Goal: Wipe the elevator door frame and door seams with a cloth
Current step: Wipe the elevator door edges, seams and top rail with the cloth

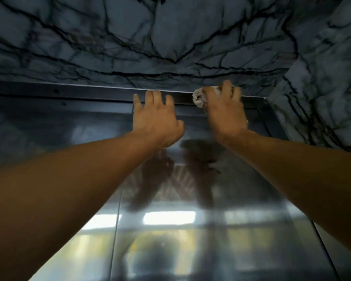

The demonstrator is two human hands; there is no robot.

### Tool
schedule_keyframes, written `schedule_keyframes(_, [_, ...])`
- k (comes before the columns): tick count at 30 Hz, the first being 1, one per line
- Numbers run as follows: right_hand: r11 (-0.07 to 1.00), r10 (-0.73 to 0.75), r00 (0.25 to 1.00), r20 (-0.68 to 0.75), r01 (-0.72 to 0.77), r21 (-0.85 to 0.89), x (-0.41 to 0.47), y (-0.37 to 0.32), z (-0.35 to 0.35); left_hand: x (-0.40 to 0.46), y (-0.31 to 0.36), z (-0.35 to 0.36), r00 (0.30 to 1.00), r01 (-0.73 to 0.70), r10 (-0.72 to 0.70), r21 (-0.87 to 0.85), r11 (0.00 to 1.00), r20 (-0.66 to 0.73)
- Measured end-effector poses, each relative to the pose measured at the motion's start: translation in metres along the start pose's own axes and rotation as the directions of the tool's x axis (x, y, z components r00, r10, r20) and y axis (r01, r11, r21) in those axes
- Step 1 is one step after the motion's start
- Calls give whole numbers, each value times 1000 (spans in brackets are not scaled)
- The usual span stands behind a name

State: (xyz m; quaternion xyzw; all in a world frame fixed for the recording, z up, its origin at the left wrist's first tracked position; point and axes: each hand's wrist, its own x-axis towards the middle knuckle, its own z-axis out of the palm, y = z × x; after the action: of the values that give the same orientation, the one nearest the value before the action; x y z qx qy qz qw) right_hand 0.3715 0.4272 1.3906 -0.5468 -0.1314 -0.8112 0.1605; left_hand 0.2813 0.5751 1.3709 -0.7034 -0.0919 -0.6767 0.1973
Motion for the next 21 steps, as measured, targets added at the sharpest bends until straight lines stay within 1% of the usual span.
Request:
schedule_keyframes(4, [999, -22, 999, 28, 23, -29, 13, -40, -43, -16, -35, -35, 999, 41, -40, -30, 999, 30])
schedule_keyframes(11, [993, -89, 985, 147, 100, -66, 18, -98, -113, -50, -94, -89, 998, 27, -24, -35, 999, 62])
schedule_keyframes(17, [981, -179, 955, 237, 193, -35, 30, -122, -166, -70, -127, -141, 989, 56, -53, -18, 998, 137])
schedule_keyframes(21, [981, -190, 937, 295, 193, 17, 35, -127, -205, -88, -134, -177, 984, 43, -48, 36, 998, 173])
